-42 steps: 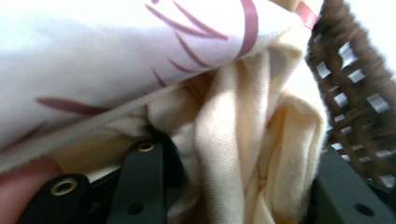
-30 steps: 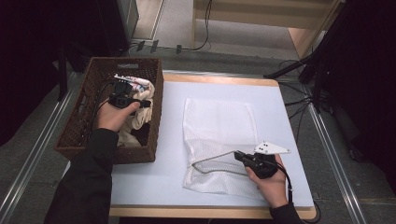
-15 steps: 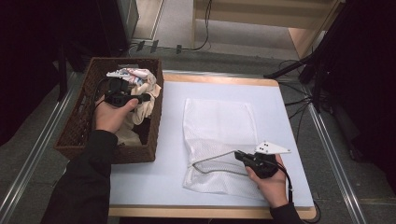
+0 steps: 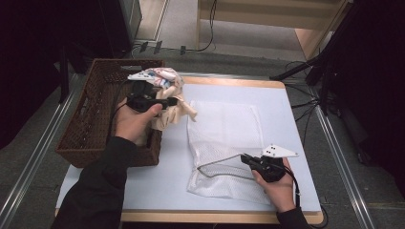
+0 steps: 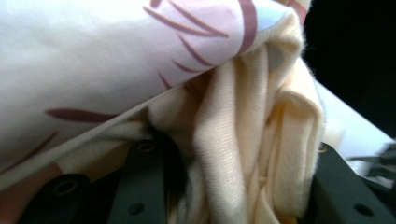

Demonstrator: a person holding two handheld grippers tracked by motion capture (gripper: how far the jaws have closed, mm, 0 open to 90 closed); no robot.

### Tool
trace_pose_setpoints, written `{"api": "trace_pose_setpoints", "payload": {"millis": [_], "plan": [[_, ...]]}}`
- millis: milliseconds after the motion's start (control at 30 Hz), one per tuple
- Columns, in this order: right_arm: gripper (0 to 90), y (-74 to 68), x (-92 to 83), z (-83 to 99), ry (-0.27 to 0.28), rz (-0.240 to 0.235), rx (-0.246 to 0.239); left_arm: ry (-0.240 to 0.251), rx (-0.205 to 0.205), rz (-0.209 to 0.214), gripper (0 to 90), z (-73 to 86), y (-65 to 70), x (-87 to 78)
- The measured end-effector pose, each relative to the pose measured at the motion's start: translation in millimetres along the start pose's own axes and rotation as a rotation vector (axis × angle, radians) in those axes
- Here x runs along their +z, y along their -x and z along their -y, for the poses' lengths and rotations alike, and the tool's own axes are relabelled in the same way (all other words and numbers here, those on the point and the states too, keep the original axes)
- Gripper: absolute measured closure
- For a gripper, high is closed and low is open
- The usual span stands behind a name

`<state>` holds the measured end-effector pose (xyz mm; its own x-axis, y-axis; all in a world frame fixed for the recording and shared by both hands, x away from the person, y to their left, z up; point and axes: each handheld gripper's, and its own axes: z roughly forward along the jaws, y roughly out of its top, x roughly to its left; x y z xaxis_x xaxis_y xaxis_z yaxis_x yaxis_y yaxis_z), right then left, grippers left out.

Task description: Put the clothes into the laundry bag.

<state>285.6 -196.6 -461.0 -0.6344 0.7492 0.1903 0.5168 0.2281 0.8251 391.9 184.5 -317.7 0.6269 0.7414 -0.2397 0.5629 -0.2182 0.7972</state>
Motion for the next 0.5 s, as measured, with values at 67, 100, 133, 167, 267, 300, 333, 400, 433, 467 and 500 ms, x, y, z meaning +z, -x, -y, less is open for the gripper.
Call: {"api": "trace_pose_setpoints", "payload": {"millis": [67,100,133,167,267,300,333,400,433,467,500], "plan": [[88.9,1.5,-0.9,0.1,0.001,0.003,0.005,-0.011,0.021,0.021,60.6,0.0,14.1,7.9],[88.8,2.3,-1.1,0.1,0.004,0.001,0.007,-0.02,0.027,0.038,60.6,0.5,21.1,11.3],[88.8,2.8,-1.5,0.2,0.002,0.002,0.011,-0.026,0.036,0.058,60.6,1.4,28.1,14.7],[88.8,3.7,-1.8,0.2,0.004,0.004,0.006,-0.03,0.043,0.068,60.6,2.8,35.2,18.0],[88.8,4.5,-2.6,0.4,0.007,0.004,0.014,-0.045,0.034,0.115,60.5,9.0,51.7,26.1],[88.8,4.7,-2.7,0.5,0.006,0.004,0.014,-0.047,0.03,0.121,60.5,11.8,56.6,27.6],[88.8,4.8,-2.8,0.5,0.007,0.003,0.015,-0.045,0.017,0.14,60.5,15.2,60.7,28.9],[88.8,5.0,-3.3,0.5,0.007,0.004,0.014,-0.048,0.001,0.177,60.5,23.6,69.2,31.8],[88.8,5.3,-3.5,0.4,0.008,0.004,0.014,-0.051,-0.005,0.19,60.4,28.7,73.4,33.5],[88.8,5.9,-3.9,0.4,0.009,0.005,0.015,-0.054,-0.011,0.202,60.4,32.7,76.8,35.2],[88.8,6.2,-4.1,0.4,0.01,0.006,0.02,-0.066,-0.002,0.215,60.4,41.3,83.9,38.8]]}}
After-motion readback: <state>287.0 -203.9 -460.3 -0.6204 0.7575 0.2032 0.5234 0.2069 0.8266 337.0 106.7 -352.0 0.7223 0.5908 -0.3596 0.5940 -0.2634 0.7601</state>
